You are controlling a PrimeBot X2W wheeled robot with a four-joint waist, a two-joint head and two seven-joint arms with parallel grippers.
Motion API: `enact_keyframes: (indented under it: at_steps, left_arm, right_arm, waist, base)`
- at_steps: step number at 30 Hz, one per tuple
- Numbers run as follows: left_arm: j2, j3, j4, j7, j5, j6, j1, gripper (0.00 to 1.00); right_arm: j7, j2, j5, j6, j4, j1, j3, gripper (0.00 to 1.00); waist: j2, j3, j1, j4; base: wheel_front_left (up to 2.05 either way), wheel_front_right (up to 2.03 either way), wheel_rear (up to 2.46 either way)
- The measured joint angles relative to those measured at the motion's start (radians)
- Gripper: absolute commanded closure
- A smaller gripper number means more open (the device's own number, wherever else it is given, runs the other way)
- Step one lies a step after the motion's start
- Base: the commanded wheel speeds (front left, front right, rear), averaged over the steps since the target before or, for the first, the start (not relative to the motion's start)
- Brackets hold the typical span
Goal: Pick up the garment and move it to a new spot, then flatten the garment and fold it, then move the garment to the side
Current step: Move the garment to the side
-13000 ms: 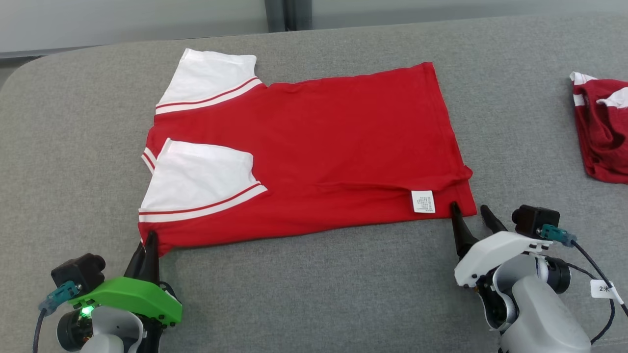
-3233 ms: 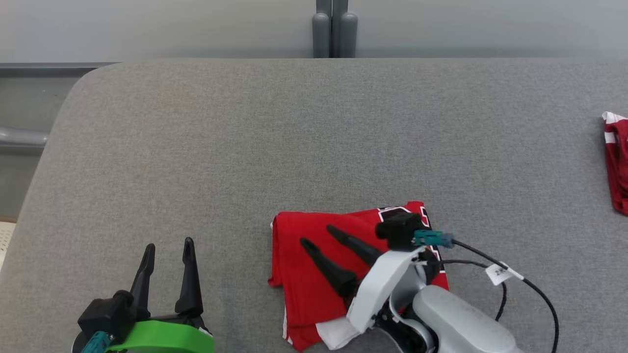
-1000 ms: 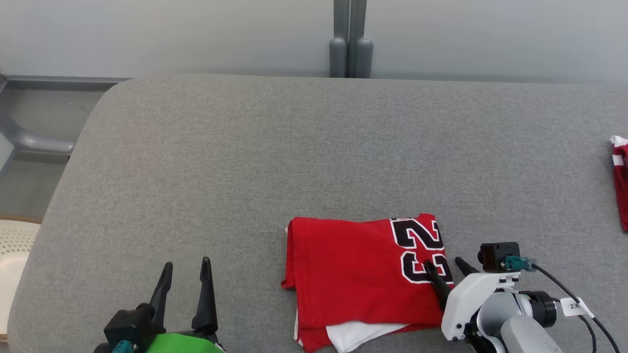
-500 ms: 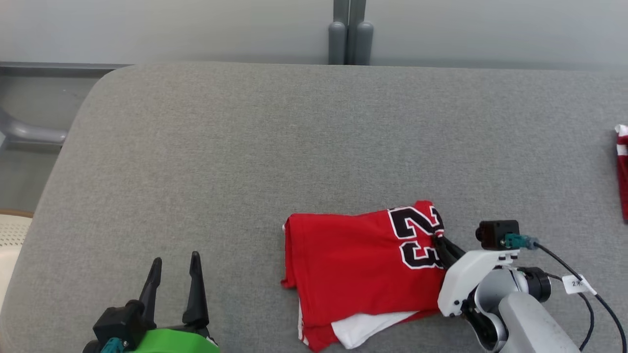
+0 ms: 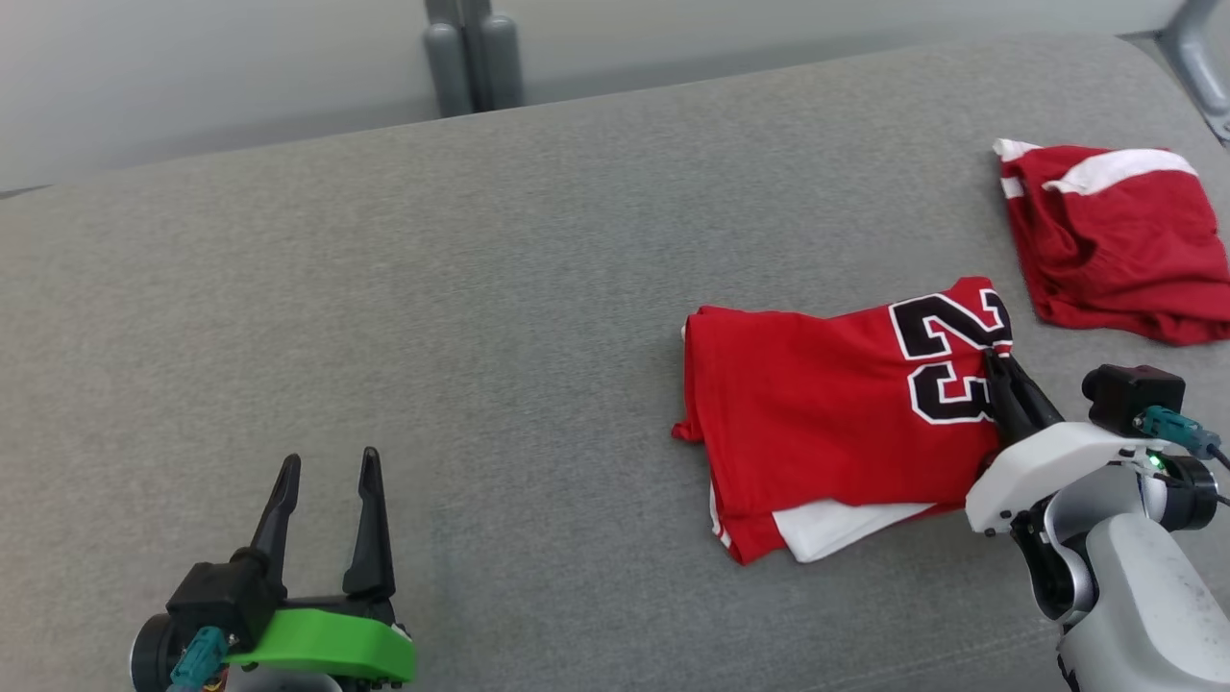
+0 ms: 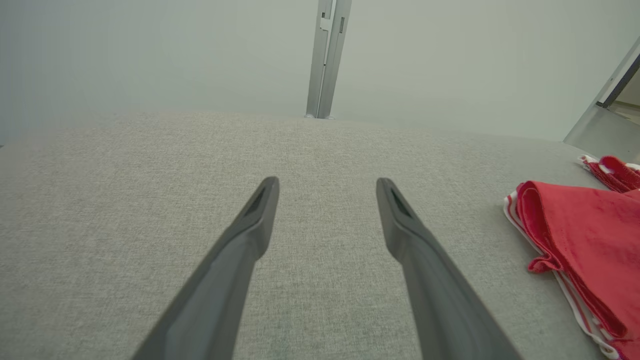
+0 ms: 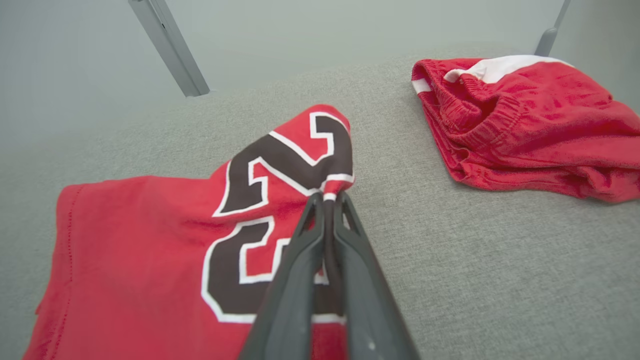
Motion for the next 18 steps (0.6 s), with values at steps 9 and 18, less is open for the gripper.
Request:
enact_keyframes:
  at_steps: [9, 18]
  left_arm:
    - [0.035, -0.014, -0.020, 0.027, 0.038, 0.005, -0.042, 0.00]
    - [0.040, -0.018, -0.011, 0.032, 0.035, 0.004, -0.059, 0.00]
  right_arm:
    - [-0.060, 0.050, -0.017, 0.000, -0.019, 0.003, -0.044, 1.00]
    - [-0.081, 0.064, -0.043, 0.000, 0.021, -0.124, -0.053, 1.00]
  waist:
    - [0.0000, 0.048, 0.0000, -0.179]
    - [0.0000, 0.096, 0.0000, -0.222]
  base:
    - [0.00, 0.00, 0.00]
    - [0.00, 0.00, 0.00]
